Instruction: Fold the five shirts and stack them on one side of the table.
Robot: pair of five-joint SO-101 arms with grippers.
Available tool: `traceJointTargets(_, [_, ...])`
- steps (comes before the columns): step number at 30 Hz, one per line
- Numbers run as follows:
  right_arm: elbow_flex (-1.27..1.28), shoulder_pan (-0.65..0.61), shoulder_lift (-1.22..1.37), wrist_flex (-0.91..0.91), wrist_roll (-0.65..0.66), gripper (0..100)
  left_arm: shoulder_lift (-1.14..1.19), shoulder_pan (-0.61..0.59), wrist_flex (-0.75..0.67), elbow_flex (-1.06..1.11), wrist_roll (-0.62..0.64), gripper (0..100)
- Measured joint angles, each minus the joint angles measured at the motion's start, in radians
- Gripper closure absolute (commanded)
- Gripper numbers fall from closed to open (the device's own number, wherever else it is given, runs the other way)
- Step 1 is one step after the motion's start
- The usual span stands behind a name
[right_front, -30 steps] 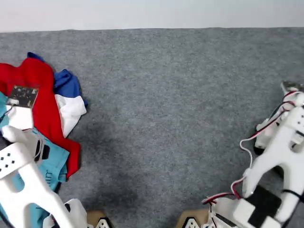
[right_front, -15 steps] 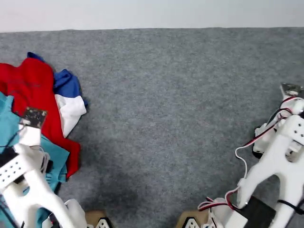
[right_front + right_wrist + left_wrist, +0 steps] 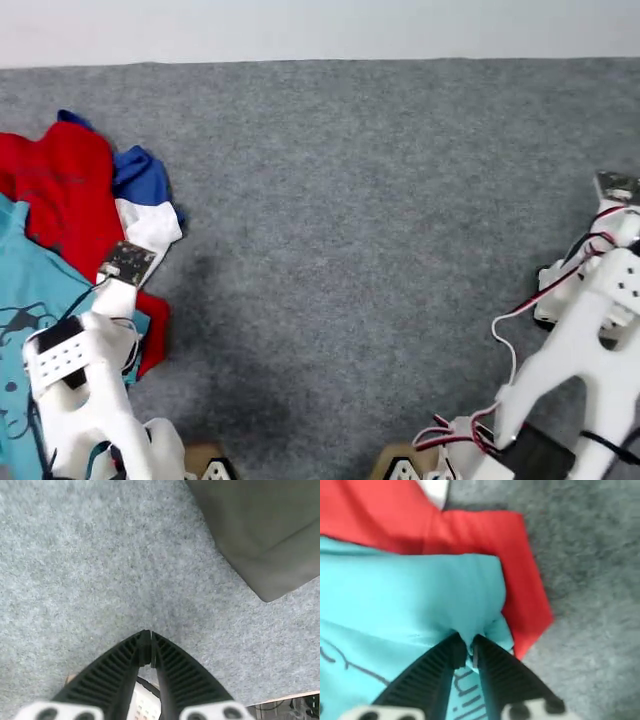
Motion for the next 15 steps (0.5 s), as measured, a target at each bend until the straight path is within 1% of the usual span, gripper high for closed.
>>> traceJointTargets(2, [0.0, 0.0, -0.009, 0.0, 0.0, 98.9, 0.0, 0.006, 0.034, -0.041, 0.0, 100])
traceJointTargets(4, [0.0, 0.0, -0.018, 0.0, 0.0, 98.9, 0.0, 0.008, 0.1, -0.114, -0.003, 100])
traceJointTargets(8, [0.0, 0.0, -0.034, 0.0, 0.0, 98.9, 0.0, 0.017, 0.295, -0.338, 0.029, 100])
traceJointTargets(11, [0.0, 0.0, -0.04, 0.0, 0.0, 98.9, 0.0, 0.057, 0.411, -0.535, 0.112, 100])
traceJointTargets(15, [0.0, 0.0, -0.041, 0.0, 0.0, 98.9, 0.0, 0.19, 0.489, -0.775, 0.269, 100])
